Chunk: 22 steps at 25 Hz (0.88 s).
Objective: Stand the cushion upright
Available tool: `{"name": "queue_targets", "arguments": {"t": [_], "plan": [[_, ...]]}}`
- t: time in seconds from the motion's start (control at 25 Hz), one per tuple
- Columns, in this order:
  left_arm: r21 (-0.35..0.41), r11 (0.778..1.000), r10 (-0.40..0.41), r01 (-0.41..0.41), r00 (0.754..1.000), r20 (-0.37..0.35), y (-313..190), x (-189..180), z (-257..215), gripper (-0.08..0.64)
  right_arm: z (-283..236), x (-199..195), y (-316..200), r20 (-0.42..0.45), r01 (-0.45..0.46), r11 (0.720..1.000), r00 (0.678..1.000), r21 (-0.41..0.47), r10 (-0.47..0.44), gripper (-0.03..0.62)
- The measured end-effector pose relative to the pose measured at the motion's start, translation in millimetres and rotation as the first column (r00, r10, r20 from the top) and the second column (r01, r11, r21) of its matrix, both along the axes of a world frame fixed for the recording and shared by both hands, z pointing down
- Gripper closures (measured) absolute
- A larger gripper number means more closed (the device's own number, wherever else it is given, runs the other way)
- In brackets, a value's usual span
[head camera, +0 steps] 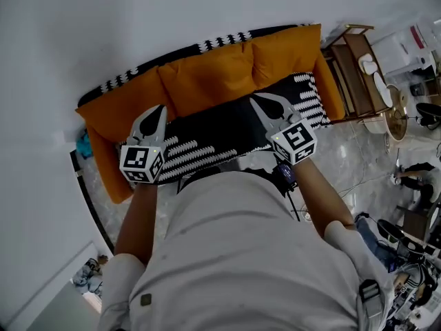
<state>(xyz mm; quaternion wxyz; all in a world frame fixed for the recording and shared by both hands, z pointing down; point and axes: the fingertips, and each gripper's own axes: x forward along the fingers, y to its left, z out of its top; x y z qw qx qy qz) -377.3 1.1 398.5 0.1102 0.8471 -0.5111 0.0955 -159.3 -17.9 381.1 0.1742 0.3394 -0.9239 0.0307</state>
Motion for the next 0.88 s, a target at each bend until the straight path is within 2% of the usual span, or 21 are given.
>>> {"name": "queue_targets", "arguments": {"t": [0.24,0.4,0.68,0.88], "plan": [[0.028,1.0,-0.01,0.01,1.0,-0.018,42,49,-22,0.558,-5,50,46,0.016,0.022,1.0,1.0,-0.007,-0.022,0.581],[0.032,0.999,-0.013,0.012,1.0,0.018,79,98,-20,0.557,-10,91,83,0.058,0.043,0.999,0.997,-0.015,-0.042,0.581],[0.027,0.999,-0.018,0.017,0.999,0.031,159,176,-16,0.557,-10,162,158,0.079,0.074,0.997,0.994,-0.005,-0.073,0.581],[0.017,0.999,-0.033,0.032,0.999,0.033,210,207,-20,0.557,-10,185,199,0.091,0.112,0.994,0.99,-0.008,-0.111,0.581]]}}
